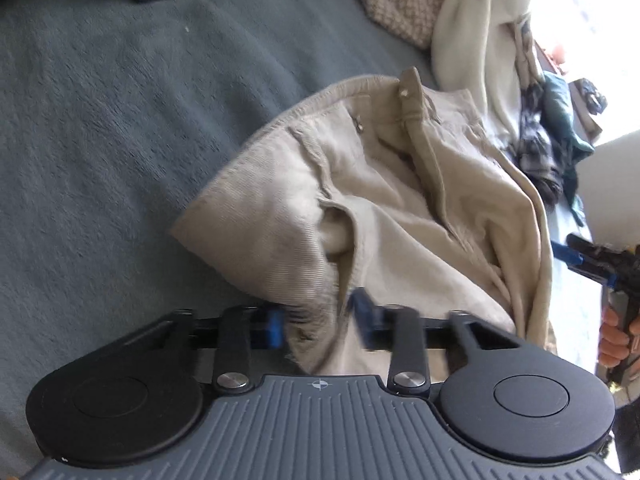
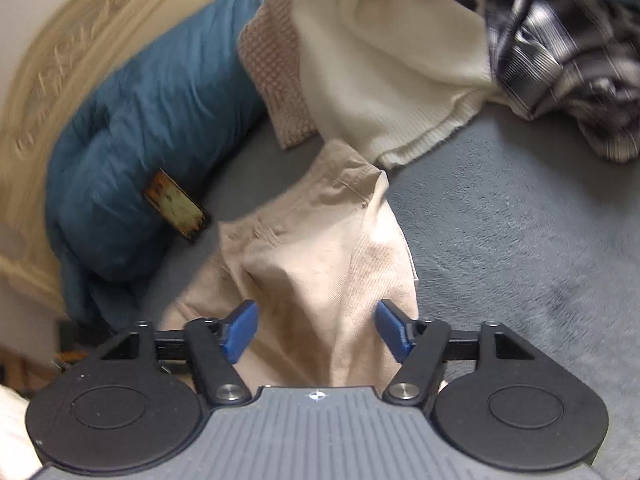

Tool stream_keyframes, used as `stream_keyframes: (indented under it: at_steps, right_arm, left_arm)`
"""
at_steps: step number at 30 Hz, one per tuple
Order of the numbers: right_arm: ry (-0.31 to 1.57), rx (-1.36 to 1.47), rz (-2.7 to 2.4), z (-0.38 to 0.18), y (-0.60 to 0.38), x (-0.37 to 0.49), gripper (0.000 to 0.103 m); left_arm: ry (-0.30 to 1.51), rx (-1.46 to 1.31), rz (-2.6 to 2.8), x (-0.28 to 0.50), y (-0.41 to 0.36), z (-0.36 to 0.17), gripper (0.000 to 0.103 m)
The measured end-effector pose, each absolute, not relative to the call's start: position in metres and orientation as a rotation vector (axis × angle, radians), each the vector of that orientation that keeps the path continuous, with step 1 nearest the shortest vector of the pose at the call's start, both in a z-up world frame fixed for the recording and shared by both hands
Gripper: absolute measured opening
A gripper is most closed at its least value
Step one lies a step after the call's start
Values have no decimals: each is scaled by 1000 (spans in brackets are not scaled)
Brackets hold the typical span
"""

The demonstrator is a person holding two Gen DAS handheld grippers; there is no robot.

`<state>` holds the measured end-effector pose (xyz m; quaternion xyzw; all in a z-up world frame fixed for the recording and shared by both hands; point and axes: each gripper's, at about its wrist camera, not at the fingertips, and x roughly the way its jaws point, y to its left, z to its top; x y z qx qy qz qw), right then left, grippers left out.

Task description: Fold clothes

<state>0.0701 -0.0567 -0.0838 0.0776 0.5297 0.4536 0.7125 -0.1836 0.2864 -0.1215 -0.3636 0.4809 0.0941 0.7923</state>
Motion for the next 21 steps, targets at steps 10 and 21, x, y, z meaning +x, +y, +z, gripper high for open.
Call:
stream_keyframes:
  at_steps: [10,21]
  right_arm:
    - [1054,-2,850,-63,-84,87,1]
    - [1114,56,794,-101,-89,103,3]
  left_arm:
    - [1206,-505,117,-167,283,-95,15]
    - [1315,-449,0,-171,300,-102,42]
